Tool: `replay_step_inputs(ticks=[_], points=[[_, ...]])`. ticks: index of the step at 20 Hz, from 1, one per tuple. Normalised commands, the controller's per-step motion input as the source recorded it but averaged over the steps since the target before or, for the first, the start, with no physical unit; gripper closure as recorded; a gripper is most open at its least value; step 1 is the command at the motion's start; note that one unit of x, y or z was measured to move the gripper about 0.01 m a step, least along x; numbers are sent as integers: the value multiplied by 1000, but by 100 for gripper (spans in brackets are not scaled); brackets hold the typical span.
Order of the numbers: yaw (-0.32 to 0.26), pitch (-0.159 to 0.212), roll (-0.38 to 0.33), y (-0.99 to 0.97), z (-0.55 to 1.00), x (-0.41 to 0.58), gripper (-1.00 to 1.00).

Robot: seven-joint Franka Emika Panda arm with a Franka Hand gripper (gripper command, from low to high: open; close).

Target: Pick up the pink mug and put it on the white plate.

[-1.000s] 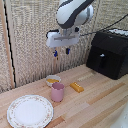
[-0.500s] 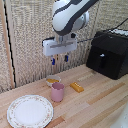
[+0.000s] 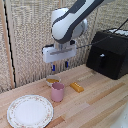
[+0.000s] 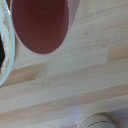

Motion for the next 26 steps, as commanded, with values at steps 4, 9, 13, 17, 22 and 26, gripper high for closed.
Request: replay_step_inputs(ticks=[4, 9, 13, 17, 22, 26], points=[[3, 0, -10, 7, -332, -239, -100], [0, 0, -4, -13, -359, -250, -100], [6, 0, 0, -24, -396, -232, -100], [34, -14, 0, -26, -386, -71, -100], [69, -89, 0, -213, -325, 63, -100], [47, -94, 0, -239, -314, 77, -100]])
